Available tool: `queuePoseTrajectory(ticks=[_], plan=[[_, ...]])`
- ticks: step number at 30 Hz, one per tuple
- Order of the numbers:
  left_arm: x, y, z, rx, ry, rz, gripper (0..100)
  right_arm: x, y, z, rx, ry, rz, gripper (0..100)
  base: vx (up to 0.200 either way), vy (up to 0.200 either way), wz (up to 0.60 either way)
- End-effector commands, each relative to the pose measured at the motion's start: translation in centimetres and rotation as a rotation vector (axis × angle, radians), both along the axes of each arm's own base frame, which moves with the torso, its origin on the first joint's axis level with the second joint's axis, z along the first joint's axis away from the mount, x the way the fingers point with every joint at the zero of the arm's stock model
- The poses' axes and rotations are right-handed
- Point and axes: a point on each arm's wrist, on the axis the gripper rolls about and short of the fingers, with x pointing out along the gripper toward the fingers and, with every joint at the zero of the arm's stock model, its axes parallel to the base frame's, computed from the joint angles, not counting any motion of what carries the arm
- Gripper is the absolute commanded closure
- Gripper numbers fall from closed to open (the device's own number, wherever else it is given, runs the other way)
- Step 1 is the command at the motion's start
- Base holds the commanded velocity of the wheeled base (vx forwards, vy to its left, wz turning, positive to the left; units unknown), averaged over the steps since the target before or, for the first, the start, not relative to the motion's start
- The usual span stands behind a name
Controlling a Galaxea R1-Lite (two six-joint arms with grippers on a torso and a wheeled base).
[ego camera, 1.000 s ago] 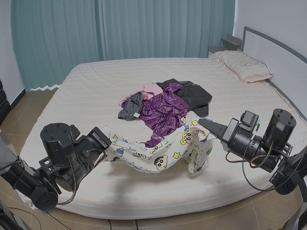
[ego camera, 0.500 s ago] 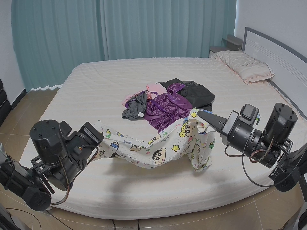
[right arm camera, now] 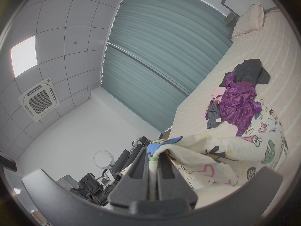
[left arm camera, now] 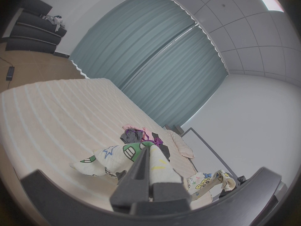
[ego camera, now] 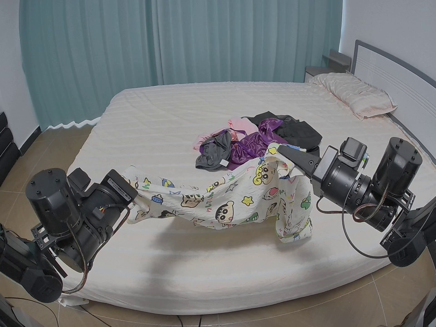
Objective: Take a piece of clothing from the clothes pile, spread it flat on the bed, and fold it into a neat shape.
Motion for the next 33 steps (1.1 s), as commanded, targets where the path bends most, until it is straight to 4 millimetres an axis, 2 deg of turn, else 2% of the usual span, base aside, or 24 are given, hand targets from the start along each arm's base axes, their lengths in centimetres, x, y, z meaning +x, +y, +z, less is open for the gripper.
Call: queuePoseTrajectory(ticks=[1, 33], plan=[[-0.31, 0.15, 0.29, 0.005, -0.013, 0.0, 100, 0.08, 0.14, 0.16, 0.005, -0.006, 0.003, 100, 0.0, 0.2, 0.0], [-0.56, 0.02, 0.55, 0.003, -0.022, 0.031, 100, 0.06, 1.0, 1.0, 0.016, -0.041, 0.026, 100, 0.0, 0.2, 0.0]])
